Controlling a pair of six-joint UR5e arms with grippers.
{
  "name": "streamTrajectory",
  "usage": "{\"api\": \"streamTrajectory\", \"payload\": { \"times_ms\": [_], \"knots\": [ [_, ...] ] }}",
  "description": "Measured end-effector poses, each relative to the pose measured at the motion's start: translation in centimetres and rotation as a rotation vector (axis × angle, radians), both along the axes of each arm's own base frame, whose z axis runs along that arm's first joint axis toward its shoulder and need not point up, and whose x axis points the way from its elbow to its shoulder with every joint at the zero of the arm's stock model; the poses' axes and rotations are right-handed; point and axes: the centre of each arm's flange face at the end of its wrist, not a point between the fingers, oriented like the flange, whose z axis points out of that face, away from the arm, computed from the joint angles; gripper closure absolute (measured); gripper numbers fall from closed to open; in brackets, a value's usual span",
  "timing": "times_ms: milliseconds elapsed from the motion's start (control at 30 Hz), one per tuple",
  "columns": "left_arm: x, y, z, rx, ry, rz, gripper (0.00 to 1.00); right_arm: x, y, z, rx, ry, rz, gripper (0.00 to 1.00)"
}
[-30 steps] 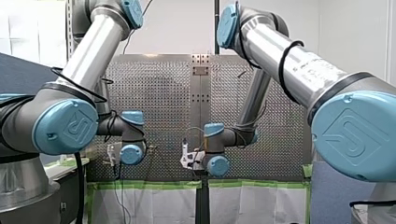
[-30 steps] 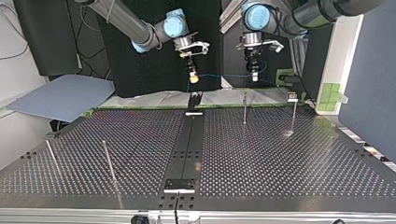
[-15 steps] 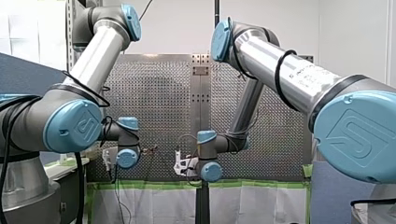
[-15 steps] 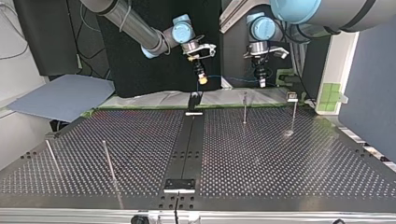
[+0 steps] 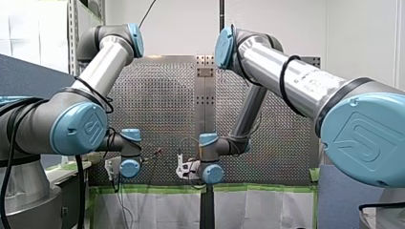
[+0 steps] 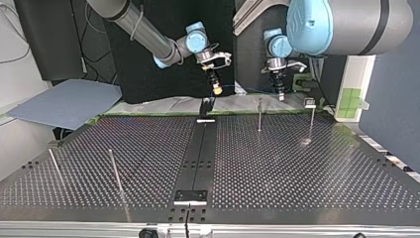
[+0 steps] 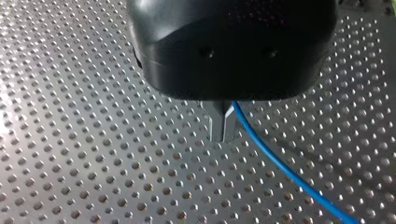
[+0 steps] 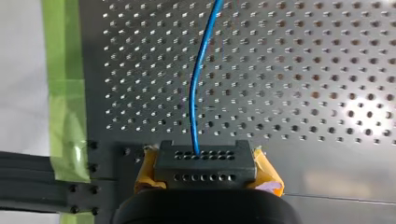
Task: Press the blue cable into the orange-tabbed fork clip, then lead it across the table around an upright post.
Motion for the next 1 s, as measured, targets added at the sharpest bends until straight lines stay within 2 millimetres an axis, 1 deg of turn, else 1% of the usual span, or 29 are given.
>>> {"api": "streamTrajectory", "payload": {
  "times_ms": [133,233,467,567,800,1000],
  "knots": [
    [1.1,0.6,-1.0,-0.001,0.001,0.014,1.0,0.1,-0.6,-1.5,0.019,0.029,-0.005,1.0],
    [1.5,1.1,-1.9,0.004,0.012,0.024,1.0,0.4,-1.0,-2.0,0.024,0.035,-0.006,1.0],
    [1.6,1.3,-4.7,0.022,0.065,0.004,1.0,1.7,-2.3,-1.2,0.004,0.013,-0.005,1.0],
    [1.6,1.3,-5.4,0.022,0.081,-0.004,1.0,2.0,-2.6,-0.9,-0.002,0.007,-0.005,1.0],
    [1.8,1.1,-5.6,0.011,0.082,-0.017,1.0,2.1,-2.9,-0.8,-0.004,0.005,-0.008,1.0],
    [1.9,1.0,-5.6,0.005,0.081,-0.028,1.0,1.6,-3.4,-0.9,0.006,0.012,-0.017,1.0]
  ]
}}
